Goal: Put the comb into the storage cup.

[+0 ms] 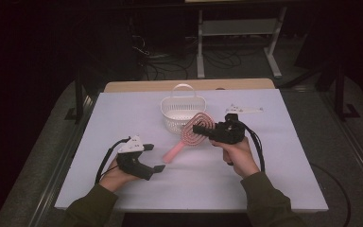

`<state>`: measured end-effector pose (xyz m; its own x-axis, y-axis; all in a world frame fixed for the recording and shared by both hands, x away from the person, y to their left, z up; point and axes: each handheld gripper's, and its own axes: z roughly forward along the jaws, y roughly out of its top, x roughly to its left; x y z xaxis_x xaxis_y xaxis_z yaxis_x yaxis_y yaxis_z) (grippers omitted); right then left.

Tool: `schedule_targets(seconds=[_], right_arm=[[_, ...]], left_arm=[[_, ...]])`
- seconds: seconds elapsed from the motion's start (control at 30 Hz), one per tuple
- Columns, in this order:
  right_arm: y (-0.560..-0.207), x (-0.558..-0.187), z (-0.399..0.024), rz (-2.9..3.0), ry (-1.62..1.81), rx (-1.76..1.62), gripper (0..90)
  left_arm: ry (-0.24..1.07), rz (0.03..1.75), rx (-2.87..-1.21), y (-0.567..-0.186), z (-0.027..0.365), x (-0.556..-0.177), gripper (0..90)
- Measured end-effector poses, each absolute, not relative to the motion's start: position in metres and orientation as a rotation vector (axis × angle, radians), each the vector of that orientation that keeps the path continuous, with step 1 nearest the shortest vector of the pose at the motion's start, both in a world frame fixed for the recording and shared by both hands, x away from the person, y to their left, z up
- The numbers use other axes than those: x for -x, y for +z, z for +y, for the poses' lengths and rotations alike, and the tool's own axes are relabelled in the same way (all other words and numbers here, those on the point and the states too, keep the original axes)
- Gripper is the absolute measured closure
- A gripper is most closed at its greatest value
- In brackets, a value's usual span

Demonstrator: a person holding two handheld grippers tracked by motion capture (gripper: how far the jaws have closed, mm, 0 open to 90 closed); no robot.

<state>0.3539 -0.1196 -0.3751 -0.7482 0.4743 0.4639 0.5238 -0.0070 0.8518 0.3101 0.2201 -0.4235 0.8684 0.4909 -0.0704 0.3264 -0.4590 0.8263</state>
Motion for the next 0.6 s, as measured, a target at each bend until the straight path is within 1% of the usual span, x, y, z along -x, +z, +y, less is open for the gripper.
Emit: schedule_targets(seconds=[0.23, 0.37, 0.5, 0.6], right_arm=[[-0.375, -0.354, -0.12, -2.185, -1.912, 1.104, 62.8], [-0.374, -0.354, -0.121, -2.176, -1.922, 1.108, 62.8], [-0.373, -0.354, -0.123, -2.172, -1.929, 1.112, 62.8], [-0.372, -0.354, -0.124, -2.165, -1.936, 1.114, 62.7]], left_arm=[[0.21, 0.645, -2.121, -0.43, 0.232, -0.304, 0.2], [0.208, 0.657, -2.13, -0.433, 0.239, -0.3, 0.0], [0.245, 0.662, -2.143, -0.436, 0.247, -0.295, 0.0], [0.247, 0.68, -2.141, -0.438, 0.253, -0.293, 0.0]])
